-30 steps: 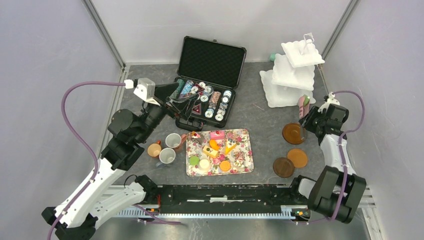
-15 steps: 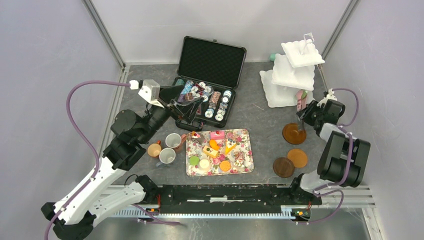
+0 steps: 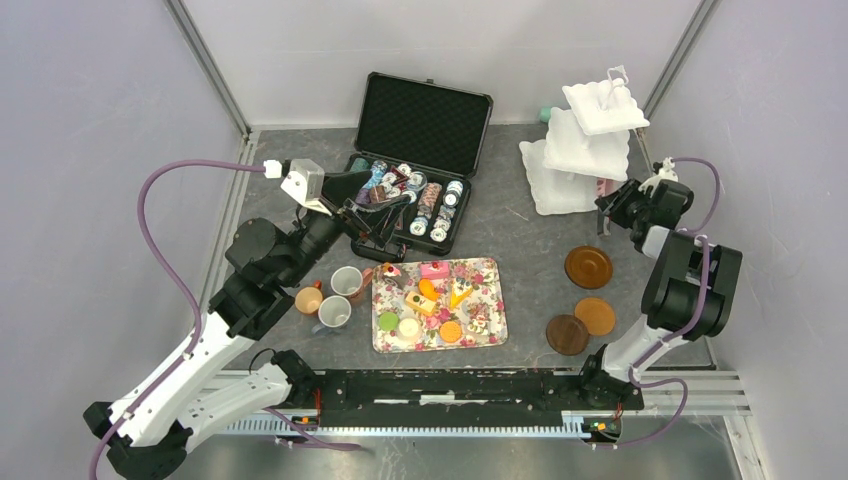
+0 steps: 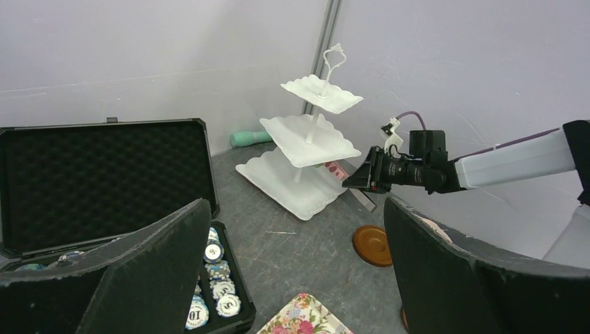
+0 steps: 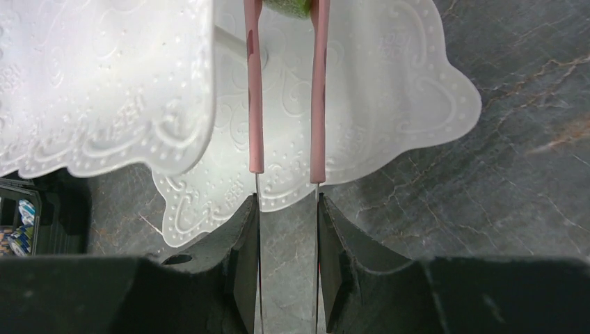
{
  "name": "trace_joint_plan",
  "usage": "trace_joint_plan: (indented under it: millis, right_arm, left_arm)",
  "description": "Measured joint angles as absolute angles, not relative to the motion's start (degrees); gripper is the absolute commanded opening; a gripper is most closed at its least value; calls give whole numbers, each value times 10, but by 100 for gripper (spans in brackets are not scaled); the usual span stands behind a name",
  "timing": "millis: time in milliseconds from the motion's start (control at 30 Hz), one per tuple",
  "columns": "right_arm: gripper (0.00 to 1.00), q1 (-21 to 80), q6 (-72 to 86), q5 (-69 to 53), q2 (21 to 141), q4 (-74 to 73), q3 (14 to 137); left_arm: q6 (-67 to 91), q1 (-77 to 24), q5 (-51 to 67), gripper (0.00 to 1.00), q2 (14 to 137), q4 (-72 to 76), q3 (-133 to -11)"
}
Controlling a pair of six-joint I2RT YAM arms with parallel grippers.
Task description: Serve the afternoon tea
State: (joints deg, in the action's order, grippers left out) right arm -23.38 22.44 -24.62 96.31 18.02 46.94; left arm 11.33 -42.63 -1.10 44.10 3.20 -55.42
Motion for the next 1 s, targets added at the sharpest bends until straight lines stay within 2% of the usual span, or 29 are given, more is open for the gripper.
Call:
trace_joint_plan:
  millis: [433, 1000]
  right_arm:
    - [46, -231, 247, -270, 1034, 197, 526]
    - [53, -230, 252, -263, 1038, 182, 526]
  left_arm:
    - [113, -426, -11, 100, 441, 32, -554]
    - [113, -426, -11, 100, 434, 32, -553]
